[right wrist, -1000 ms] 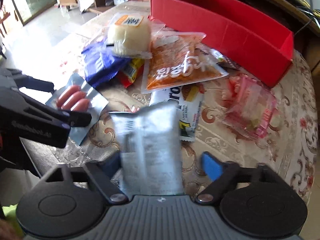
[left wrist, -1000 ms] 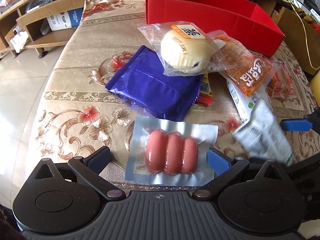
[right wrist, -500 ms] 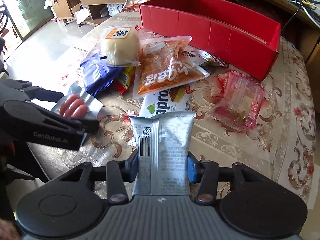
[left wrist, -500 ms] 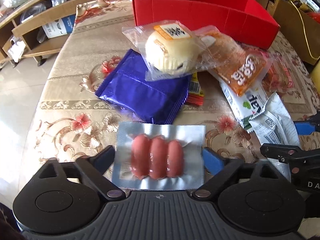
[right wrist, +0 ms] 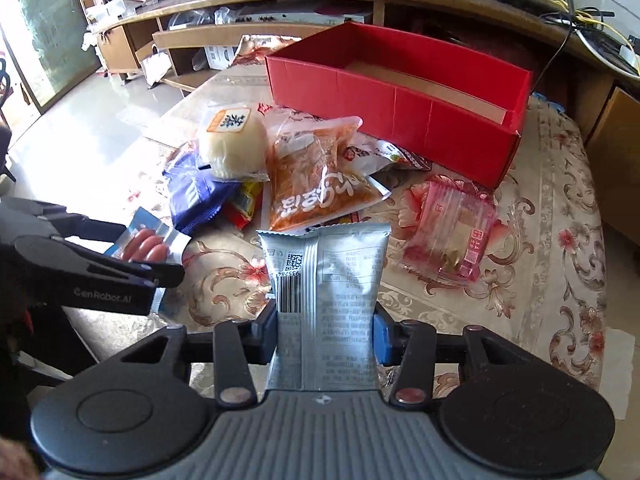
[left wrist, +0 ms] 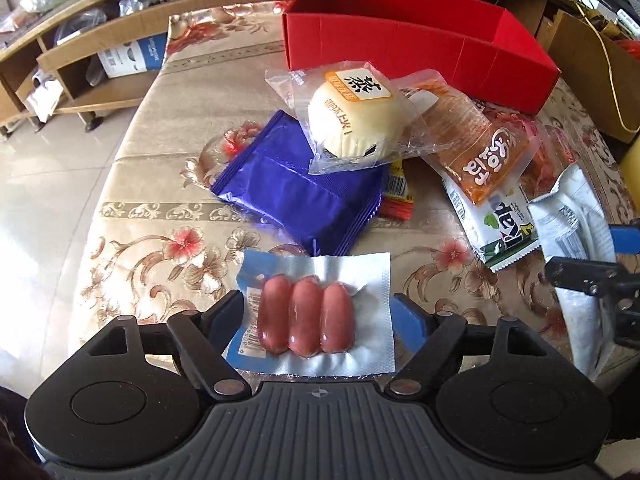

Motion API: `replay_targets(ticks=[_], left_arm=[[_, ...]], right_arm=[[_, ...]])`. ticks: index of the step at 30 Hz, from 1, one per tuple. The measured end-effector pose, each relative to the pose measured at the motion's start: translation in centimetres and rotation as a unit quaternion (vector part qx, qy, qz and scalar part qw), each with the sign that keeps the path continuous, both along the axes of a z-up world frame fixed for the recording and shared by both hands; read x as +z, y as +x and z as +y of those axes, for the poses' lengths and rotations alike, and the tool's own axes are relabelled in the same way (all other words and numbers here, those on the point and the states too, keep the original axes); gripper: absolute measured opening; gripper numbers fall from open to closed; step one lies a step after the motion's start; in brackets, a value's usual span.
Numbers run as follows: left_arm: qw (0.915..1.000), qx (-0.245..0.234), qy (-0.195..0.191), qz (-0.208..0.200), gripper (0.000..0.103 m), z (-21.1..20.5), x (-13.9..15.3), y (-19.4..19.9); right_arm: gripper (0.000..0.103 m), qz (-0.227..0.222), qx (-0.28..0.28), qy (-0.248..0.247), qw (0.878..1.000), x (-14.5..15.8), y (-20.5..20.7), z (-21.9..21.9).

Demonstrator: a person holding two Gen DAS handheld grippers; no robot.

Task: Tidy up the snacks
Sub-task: 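Carry the sausage pack and silver bag into the red box with both grippers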

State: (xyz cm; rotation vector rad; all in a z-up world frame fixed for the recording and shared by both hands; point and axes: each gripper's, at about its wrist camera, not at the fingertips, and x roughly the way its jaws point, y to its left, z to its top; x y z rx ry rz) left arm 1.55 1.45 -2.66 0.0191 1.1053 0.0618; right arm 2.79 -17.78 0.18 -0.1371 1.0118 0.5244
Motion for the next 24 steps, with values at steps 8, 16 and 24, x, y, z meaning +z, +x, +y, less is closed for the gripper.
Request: replay_targets(ticks=[8,16,24], left_arm=[[0.9999,0.005,-0.003,-0.016,0.075,0.0,1.6,-0.1],[0.9994,0.017,-0.01,-0.029,0.073,0.2,2.8,-0.5],[0.9975,0.002,-0.022,-0.067,0.073,0.0,5.7,0.0]], right_arm=[[0.043,-0.017,-0.003,0.008,1.0,0.9,-0.3,-0.2],[0.043,-0.031,0.002,0.015,0.999,1.9,-0.7,0.2],[0.043,-0.039,-0.026,0.023,0.999,3.0,0.6,0.0]])
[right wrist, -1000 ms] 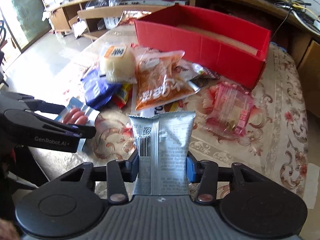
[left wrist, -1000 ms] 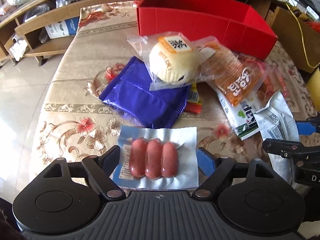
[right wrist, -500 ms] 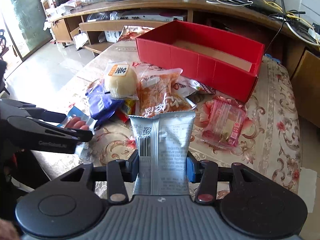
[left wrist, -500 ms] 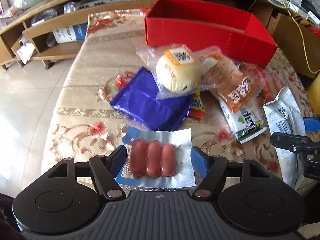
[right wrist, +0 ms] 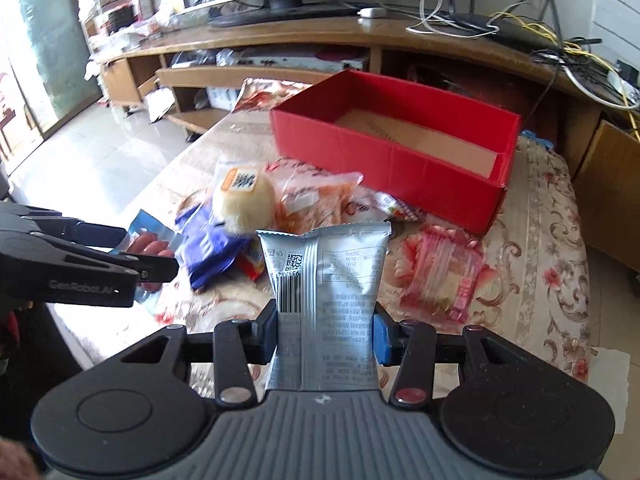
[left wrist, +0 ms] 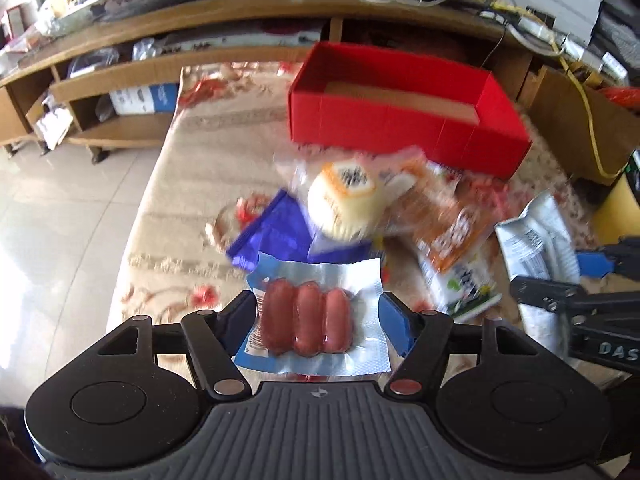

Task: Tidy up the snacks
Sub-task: 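Carry the sausage pack and silver bag into the red box with both grippers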

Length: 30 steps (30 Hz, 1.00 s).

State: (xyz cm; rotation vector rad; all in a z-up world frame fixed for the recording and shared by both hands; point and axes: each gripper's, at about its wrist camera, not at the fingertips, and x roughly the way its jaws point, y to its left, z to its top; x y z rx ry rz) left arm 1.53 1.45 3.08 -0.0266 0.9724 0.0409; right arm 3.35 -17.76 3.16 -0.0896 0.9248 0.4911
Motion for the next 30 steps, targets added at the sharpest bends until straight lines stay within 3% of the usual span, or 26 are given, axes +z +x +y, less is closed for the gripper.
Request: replay_targets(ticks=[14,19,30], left_arm=[[0.996,-0.035,-0.047,-0.068,0.073,-1.9,3.8,6.5],[0.9954,-0.033,-0.044,-0.078,0.073,-2.2,4.0,10.0],[0.9955,-0.021,-0.052,-0.076,0.073,-2.2,3.4,17.0]], right_arm=[[0.043,-0.041,-0.06,0.012,0.997,5.0,6.0,-0.3],[0.043,-0.033,-0.086,0.029,0.995,4.7,10.4,-1.0],[0.043,-0.037,-0.109,0.018,0.993,4.2,17.2,-1.0]])
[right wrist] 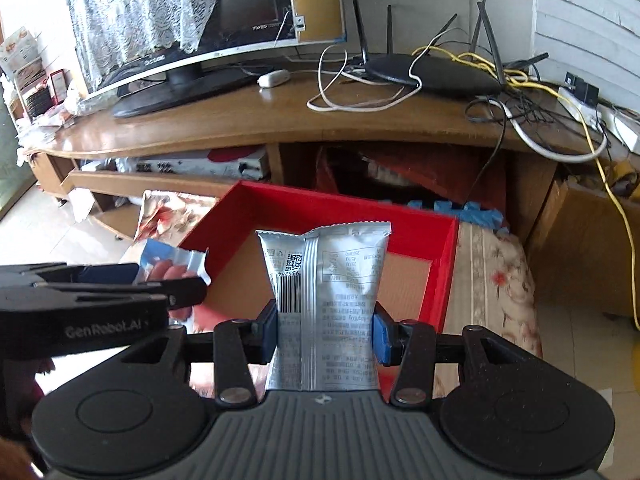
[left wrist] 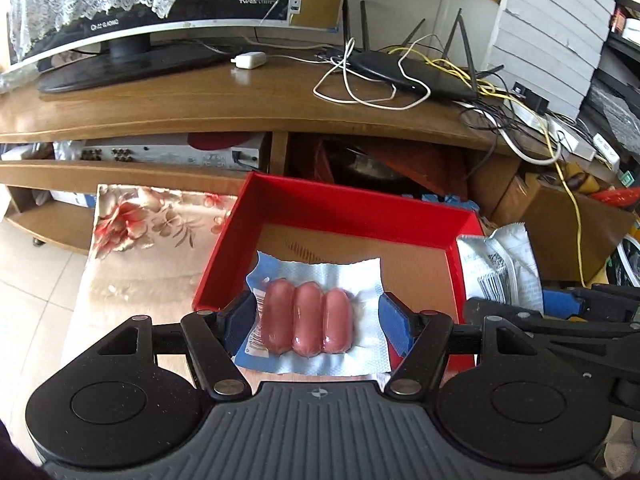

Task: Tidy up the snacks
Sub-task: 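Carry the sausage pack and silver bag into the red box with both grippers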

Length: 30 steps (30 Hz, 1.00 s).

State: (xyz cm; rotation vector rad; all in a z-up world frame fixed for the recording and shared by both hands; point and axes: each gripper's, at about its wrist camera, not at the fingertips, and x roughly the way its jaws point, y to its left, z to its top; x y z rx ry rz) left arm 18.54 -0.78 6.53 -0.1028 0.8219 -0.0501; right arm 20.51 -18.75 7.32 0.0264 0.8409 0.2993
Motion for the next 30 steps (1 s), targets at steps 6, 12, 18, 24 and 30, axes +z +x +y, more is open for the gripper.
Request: replay_targets(ticks=[6,12,18,24,30], left_arm=[[0.9999,0.008,0.005,-0.004,0.073,-0.1,-0.1,3.1],[0.9998,0.014,0.015,0.01,0.073,-0.2,-1.7,5.8],[0.9992,0.02,0.023,0.024,0.073,0.0,-3.3,7.1],[0.9984,0.023,0.034,0.039,0.074,0.1,-4.7,7.7],[0.9974,0.025,0.045,0.051,0.074,0.0,-5.9,7.9]], right_arm=[[0.043,-0.002,-0.007,-0.002,1.0,-0.6,3.7,0.4],[0.043,0.014,-0.013,-0.007,1.0,-2.5,6.6,0.6],[0.043,0.022,-0.008,-0.013,1.0,-4.1,8.1,1.2],[0.043,0.037,-0.004,-0.023,0.999,-5.8,8.7,1.6],[0.043,0.051,0.001,-0.029,0.998,-7.2,9.1,1.9]])
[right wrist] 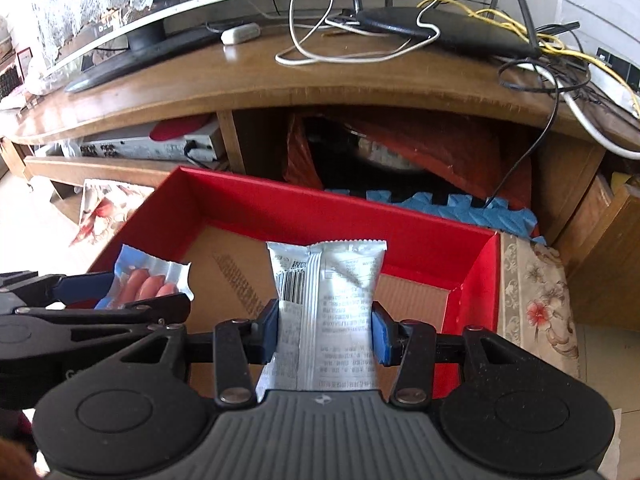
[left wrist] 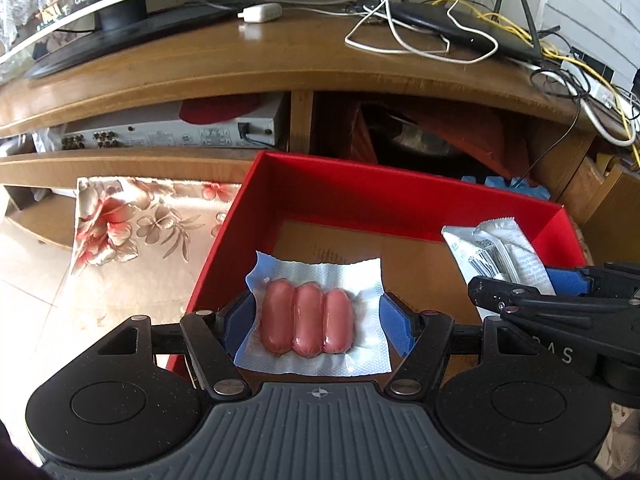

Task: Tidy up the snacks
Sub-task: 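Carry the sausage pack and silver bag into the red box with both grippers, then open both grippers to drop the sausage pack and silver bag in the box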

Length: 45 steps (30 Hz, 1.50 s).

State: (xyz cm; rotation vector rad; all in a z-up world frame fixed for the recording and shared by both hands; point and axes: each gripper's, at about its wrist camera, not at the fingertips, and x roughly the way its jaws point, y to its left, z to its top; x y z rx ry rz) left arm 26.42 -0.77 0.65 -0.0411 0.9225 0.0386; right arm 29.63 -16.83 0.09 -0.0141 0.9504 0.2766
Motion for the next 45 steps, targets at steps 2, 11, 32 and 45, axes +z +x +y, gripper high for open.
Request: replay_targets(ticks=[2,11,32,45], left_arm=[[1.0,0.001,0.002,0.003,0.074,0.1,-0.2,0.1],[0.9998,-0.004,0.012,0.016,0.079,-0.1,-1.1,0.1],[0.9999,-0.002,0.015,0.003,0.088,-0.2,0.0,-0.5],[0.9999,-0.003,0.007,-0.008,0.091,-0.3,0.8,-1.1]], right_arm=[[0.043,0.006,0.003,-0.001,1.0,-0.5,0.0,0.1],[0.044,0.027,0.007,-0.008,1.0,-2.1,0.1,0.1],[0.046,0.005,-0.005,-0.009,1.0,-0.4,-0.6,-0.3],[0.053,-0.001,-0.013,0.0,1.0,0.6,-1.0,-1.0]])
